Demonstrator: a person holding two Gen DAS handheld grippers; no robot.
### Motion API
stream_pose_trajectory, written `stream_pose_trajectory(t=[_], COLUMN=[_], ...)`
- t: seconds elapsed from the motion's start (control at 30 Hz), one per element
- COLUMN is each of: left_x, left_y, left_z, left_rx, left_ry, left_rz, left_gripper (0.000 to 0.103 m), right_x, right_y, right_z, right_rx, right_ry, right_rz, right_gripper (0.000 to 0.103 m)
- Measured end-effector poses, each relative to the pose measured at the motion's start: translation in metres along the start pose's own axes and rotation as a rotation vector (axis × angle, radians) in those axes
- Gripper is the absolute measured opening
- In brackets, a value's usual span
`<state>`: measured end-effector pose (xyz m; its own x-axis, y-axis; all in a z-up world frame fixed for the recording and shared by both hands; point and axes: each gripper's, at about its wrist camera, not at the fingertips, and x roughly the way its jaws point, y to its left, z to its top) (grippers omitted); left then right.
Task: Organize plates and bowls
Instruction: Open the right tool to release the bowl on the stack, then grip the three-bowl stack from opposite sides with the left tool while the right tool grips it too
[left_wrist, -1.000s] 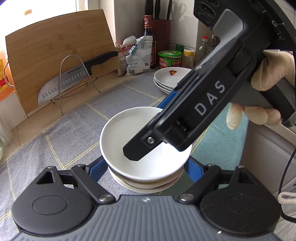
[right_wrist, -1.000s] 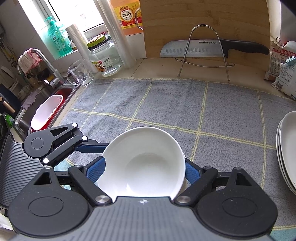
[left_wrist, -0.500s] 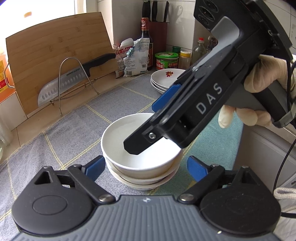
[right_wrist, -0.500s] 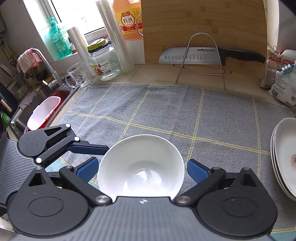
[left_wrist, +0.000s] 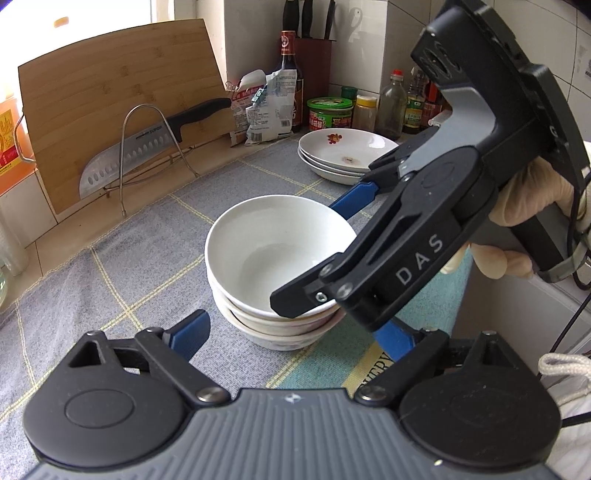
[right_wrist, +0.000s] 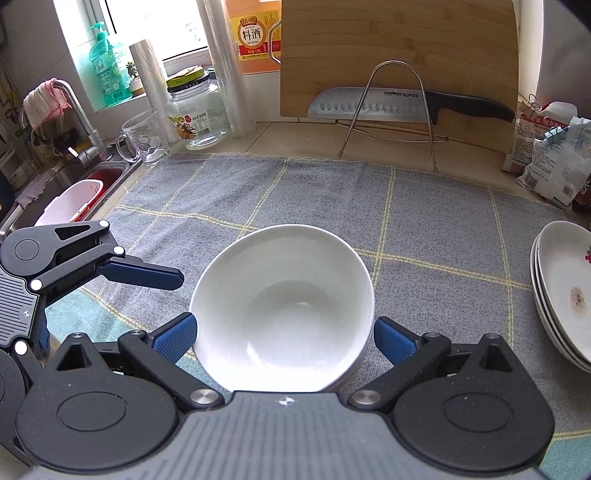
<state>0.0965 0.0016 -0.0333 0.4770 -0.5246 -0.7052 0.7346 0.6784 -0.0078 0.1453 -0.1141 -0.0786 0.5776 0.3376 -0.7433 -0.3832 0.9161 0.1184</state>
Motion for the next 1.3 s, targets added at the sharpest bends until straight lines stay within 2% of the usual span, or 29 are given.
stream_pose_trajectory(t=[0.23,0.43,0.63,0.77,0.93,1.1,1.3], left_x=[0.004,0.026,0.055,0.068,0.075,0.078,0.079], left_y=[0.006,0.014,0.015,0.013,0.010,0.009,0.009], left_z=[-0.008,-0.023,-0.031,-0.033,-0.034,-0.034,-0.034], left_rx=[0.021,0.033,0.016,-0.039,-0.072,-0.082,-0.074], left_ry=[0.010,0.055,0.133,0.178,0.183,0.180,0.176], left_rz=[-0.017,-0.054,-0.008,0.031,0.081,0.091,0.086], left_gripper=[0.095,0.095,0.095,0.095,0.103,0.103,0.103], right_x=[-0.022,-0.027,-0.004,0.018,0.035,0.034,0.027], right_y=[0.001,-0.007,-0.021,-0.032,-0.036,-0.039,-0.047], right_z=[-0.006,-0.028,-0.048,-0.051,-0.058,-0.063,-0.073], right_rx=[-0.044,-0.049,-0.089,-0.150,-0.272,-0.360,-0.381], right_ry=[-0.027,0.032,0.117,0.154,0.181,0.153,0.092], right_rz=[-0.015,-0.031,-0.040,-0.023,-0.015,0.026,0.060], right_gripper=[0.103,0.103,0.103,0.103,0.103,0.103,0.103])
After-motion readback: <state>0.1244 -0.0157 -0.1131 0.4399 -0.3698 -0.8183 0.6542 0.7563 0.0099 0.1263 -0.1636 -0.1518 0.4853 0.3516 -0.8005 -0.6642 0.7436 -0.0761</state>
